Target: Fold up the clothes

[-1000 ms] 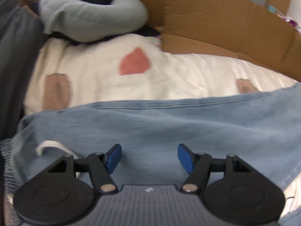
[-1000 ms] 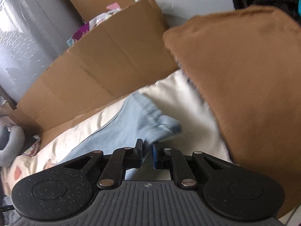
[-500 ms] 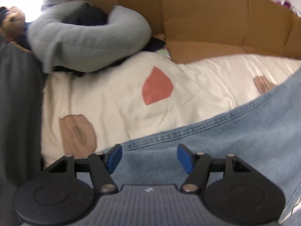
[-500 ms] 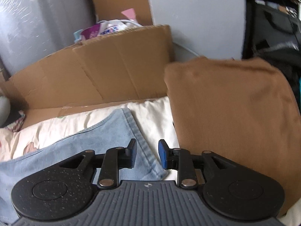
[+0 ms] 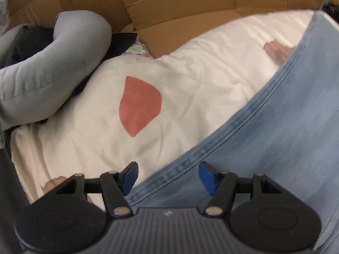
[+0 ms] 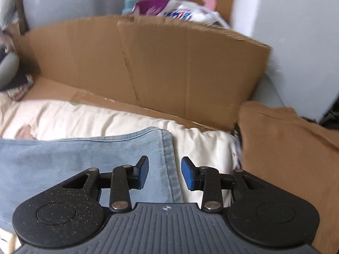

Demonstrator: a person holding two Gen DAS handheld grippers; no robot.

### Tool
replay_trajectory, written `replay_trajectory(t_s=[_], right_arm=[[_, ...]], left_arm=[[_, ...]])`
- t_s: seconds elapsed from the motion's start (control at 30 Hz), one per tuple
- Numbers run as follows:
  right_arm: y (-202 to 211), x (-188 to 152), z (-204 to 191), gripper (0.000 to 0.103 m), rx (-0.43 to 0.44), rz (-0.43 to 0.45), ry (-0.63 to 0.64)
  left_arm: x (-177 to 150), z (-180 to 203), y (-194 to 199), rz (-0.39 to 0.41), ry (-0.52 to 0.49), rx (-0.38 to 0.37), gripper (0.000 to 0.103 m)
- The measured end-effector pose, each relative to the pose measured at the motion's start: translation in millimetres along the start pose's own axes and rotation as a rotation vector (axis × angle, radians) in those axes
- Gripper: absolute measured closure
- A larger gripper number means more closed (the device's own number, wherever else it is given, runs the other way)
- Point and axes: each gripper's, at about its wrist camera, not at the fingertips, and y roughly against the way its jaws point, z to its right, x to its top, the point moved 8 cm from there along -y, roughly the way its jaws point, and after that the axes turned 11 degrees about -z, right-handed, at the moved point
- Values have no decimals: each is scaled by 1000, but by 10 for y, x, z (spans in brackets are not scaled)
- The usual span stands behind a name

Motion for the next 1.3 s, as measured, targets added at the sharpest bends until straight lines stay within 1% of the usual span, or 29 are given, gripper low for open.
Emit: replay_trajectory(t_s=[0.03, 0.13, 0.23, 0.3, 0.37, 0.43, 0.5, 0.57, 0.67, 0.7, 0.73, 0.77, 0.8, 0.83, 0.9, 0.93, 0.97, 1.0, 1.07, 1.1, 1.17, 1.3], right_arm=[[-81, 30, -13, 61, -2, -5, 11], [-297, 130, 0, 58, -6, -21, -9], [-513, 230, 11, 56, -10, -37, -28], [-640, 304, -23, 56, -26, -53, -9], [-757, 371, -49, 55, -29, -67, 4], [-868, 436, -65, 50, -26, -77, 14], [-970, 478, -87, 42, -14, -85, 29], [-1074, 501, -121, 41, -1, -99, 50], [-1208, 460, -164, 41, -8, -127, 74], [-1246, 442, -178, 41, -10, -132, 79], [-1257, 425, -189, 41, -10, -126, 82], [-1264, 410, -212, 46, -7, -121, 79], [-1266, 402, -236, 55, 3, -119, 77], [-1261, 392, -264, 59, 2, -117, 86], [-1242, 369, -327, 80, 1, -117, 133], [-1213, 359, -340, 84, -1, -118, 142], [-1183, 350, -353, 85, -4, -119, 151], [-1143, 353, -353, 86, -12, -112, 155], [-1063, 360, -359, 87, -28, -95, 164], [-1021, 364, -365, 89, -36, -85, 169], [-925, 381, -381, 89, -63, -62, 179], [-716, 432, -402, 91, -122, -13, 193]], left_arm=[[-12, 10, -12, -6, -17, 0, 37], [-45, 69, -41, -27, -91, 8, 37], [-48, 56, -87, -39, -121, 3, 37], [-34, 43, -119, -47, -133, -2, 37], [-26, 62, -137, -51, -170, 0, 37], [-17, 77, -156, -60, -210, -1, 37], [-13, 86, -175, -70, -242, -7, 37], [-12, 94, -200, -78, -272, -16, 37], [-19, 110, -218, -83, -305, -24, 38], [-26, 116, -213, -82, -308, -25, 39], [-32, 123, -208, -81, -310, -26, 43], [-38, 129, -202, -80, -313, -27, 50], [-44, 135, -197, -79, -316, -28, 54], [-50, 142, -192, -78, -318, -29, 61], [-63, 154, -182, -76, -324, -32, 66], [-69, 161, -177, -75, -327, -33, 72], [-75, 167, -172, -74, -329, -34, 79], [-81, 168, -160, -70, -326, -34, 81], [-89, 137, -98, -46, -286, -31, 85], [-95, 123, -67, -34, -267, -29, 86], [-112, 107, -6, -3, -234, -19, 87], [-63, 40, 158, 86, -165, 28, 89]])
